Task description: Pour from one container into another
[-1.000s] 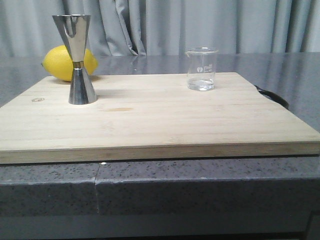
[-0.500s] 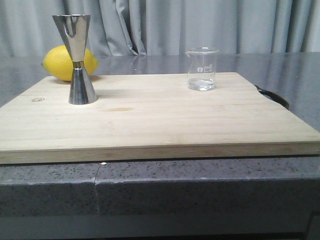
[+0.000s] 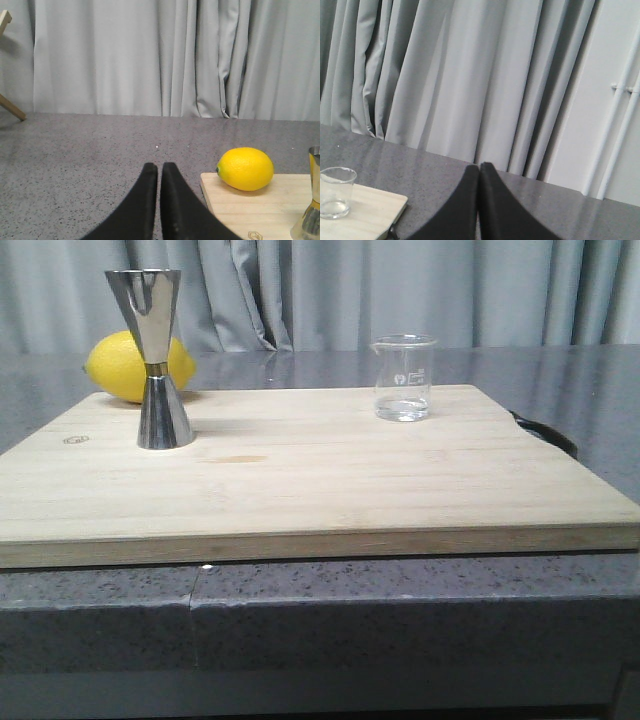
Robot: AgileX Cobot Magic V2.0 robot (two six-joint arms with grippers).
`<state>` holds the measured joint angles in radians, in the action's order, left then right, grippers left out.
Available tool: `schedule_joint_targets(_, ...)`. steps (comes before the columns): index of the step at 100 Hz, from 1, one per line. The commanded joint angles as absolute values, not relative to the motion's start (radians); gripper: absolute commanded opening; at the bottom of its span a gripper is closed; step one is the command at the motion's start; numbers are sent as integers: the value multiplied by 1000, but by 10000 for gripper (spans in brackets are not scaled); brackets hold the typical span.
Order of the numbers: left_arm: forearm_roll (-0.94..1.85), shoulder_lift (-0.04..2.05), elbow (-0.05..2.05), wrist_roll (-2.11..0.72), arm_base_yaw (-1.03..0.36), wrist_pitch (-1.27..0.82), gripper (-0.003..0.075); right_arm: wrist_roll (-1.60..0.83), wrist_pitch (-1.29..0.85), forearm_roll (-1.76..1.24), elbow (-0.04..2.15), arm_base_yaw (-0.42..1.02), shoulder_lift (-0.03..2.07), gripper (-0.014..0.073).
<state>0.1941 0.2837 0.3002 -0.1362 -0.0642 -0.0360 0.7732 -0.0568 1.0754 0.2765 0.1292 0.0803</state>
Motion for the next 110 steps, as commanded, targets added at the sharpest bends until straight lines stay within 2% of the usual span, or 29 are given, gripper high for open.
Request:
schedule_joint_targets(1,196,268,311,-132,-75,71,-19,773,-35,1077,282,123,90,-62)
schedule_joint_targets(39,207,247,309,-132,-75,-46,-19,780,-19,1016,212,123,90,-62)
schedule_joint_targets(97,210,247,305,-132,-112,-44,-19,780,-10,1016,212,123,90,-62)
schedule_joint_targets(110,92,197,259,-132,-114,-35,-19,780,-10,1016,212,123,90,-62)
